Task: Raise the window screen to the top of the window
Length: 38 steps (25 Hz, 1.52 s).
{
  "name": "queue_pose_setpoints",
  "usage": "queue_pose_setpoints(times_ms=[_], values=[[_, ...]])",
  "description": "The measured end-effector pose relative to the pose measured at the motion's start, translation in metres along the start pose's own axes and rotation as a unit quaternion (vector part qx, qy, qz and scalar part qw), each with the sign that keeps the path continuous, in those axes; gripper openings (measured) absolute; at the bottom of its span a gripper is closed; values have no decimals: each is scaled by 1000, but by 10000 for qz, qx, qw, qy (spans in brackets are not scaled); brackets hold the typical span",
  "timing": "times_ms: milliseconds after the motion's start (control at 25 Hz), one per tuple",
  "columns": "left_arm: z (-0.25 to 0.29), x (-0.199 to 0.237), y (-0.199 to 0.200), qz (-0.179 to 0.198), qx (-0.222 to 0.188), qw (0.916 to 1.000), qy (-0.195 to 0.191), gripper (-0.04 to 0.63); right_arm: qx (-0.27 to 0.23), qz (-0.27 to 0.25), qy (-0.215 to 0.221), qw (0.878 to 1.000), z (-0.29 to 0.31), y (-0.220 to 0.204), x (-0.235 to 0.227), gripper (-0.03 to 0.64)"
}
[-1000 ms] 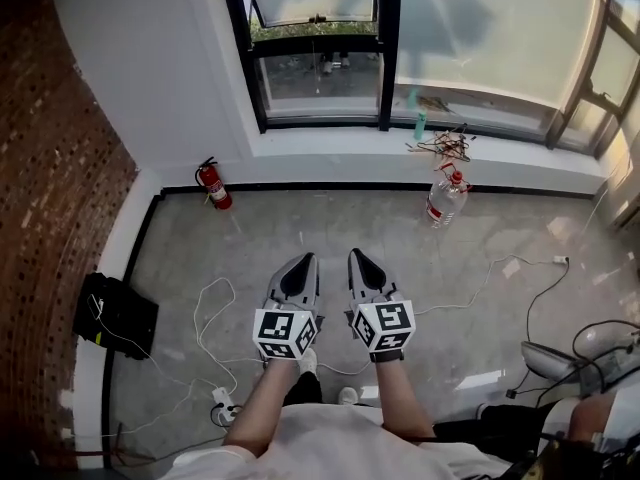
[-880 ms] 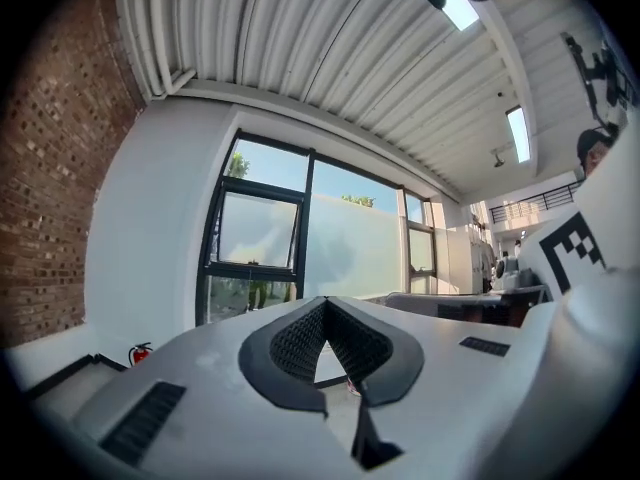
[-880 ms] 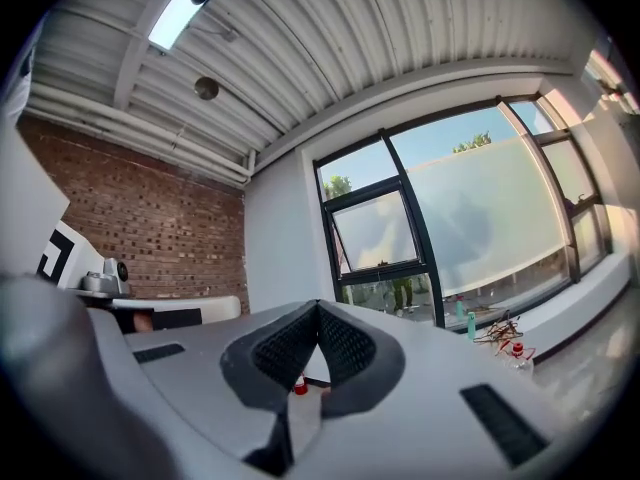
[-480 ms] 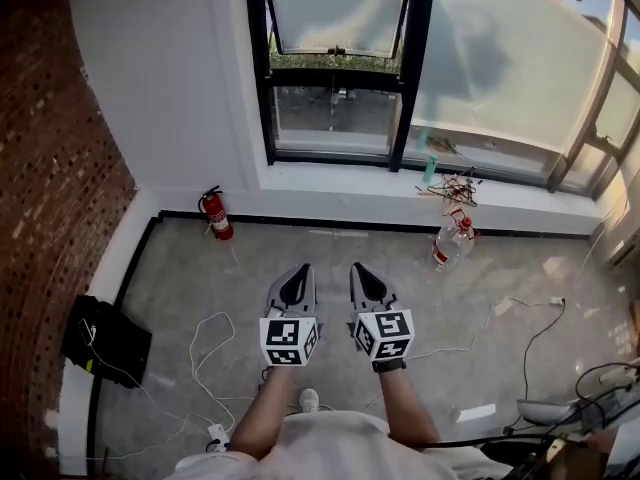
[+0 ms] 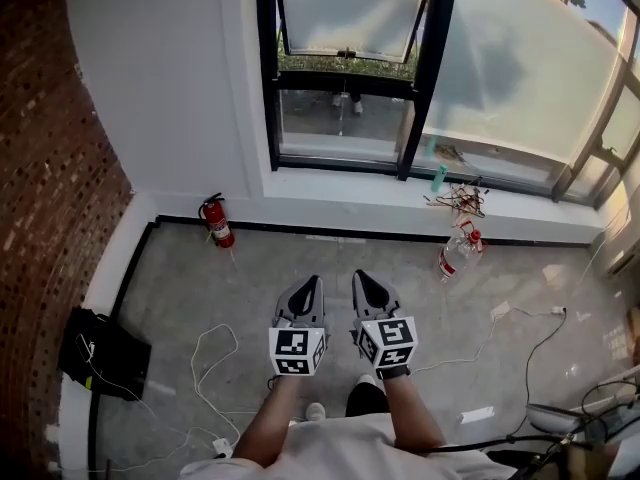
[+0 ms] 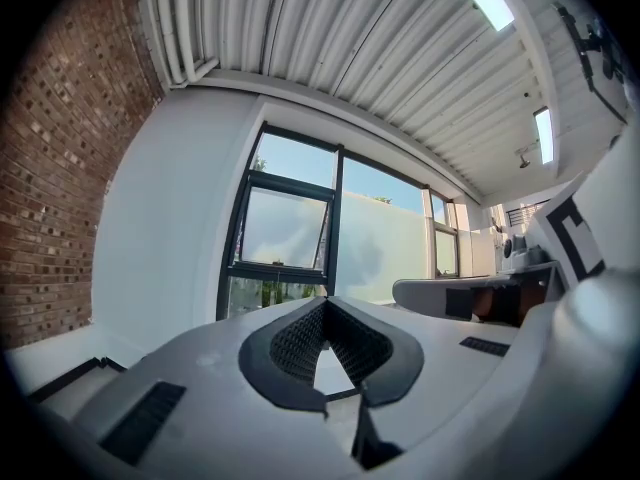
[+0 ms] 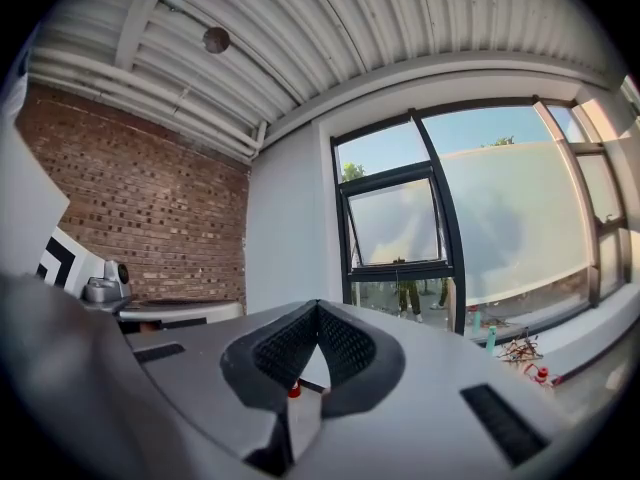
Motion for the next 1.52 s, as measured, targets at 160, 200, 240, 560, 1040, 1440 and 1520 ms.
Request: queue_pose_setpoints(times_ms=[160,200,240,560,1040,1440,1520], values=[[43,11,-7,-211,-3,9997,111,0,83,-153,90,9998,36,-3,-27,-3],[56,12,-11,-267,31,9996,117,0,101,-177,120,9997,44,-5,-35,-3],[70,12,-14,-282,76,9995,98,0,105,-166,141,9997,52,-9,-45,-3],[244,-7,-4,174,63,9997,133,0,-181,183,100,9996,156,13,-205,-3],[434,-26,2,199,316,9991,182,0,-121,447,241,9986,260,28,-360,-3],[585,41,-11,200,241,9995,-96,0,75,316,205,9993,406,11,-415,-3],[618,64,-8,152,202,9996,-127,0,60,190,234,9995,445,19,-422,-3]])
Point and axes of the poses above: the fingertips, and each gripper's own axes: z forward along the fingers, x to its left, y out of its top, the point moved 3 cm from there along -z, backward along the fingers, and after that the axes turned 11 degrees about y, right-handed, at the moved point
